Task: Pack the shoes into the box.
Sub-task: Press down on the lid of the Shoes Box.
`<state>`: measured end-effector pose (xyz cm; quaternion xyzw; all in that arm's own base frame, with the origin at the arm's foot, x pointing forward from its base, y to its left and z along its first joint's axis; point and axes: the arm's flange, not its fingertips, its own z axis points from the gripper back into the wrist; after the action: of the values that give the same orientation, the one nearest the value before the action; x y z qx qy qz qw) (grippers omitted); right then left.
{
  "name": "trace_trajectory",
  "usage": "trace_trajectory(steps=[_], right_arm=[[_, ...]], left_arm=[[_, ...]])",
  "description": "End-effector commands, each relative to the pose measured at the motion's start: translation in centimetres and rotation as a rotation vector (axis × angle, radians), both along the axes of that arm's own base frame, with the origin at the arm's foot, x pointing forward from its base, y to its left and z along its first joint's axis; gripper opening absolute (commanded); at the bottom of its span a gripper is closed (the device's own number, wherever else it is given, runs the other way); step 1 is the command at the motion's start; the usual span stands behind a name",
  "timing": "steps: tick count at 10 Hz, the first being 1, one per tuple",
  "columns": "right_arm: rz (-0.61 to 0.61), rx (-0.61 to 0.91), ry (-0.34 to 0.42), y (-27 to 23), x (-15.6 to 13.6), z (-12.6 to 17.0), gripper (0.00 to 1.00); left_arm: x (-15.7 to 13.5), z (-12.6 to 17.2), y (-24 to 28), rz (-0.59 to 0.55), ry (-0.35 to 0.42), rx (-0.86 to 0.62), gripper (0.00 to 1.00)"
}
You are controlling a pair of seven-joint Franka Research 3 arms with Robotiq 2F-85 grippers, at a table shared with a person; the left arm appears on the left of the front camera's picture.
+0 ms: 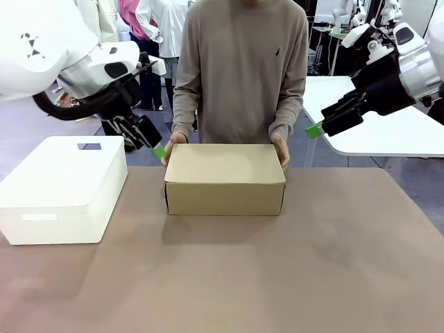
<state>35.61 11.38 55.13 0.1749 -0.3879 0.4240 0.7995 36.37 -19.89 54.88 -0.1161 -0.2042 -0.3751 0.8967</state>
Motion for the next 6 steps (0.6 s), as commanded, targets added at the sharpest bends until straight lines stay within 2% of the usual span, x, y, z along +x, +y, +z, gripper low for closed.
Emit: trace_trajectory(steps=[1,3,6], right_arm=[[-0.021,-0.003,0.005,0.1,-0.1,-0.1,1.0],[-0.021,-0.003,0.005,0.1,-0.1,-0.1,1.0],[-0.021,-0.003,0.005,0.1,-0.1,-0.1,1.0]], left_arm=[[-2.8,-1.2,1.1,0.017,-0.058,0.012,1.0],[-3.9,-1.4,1.6,0.031,-0.09,-0.008,1.0],[-2.7,-0.8,1.7,0.057,-0.142,-0.026,1.0]])
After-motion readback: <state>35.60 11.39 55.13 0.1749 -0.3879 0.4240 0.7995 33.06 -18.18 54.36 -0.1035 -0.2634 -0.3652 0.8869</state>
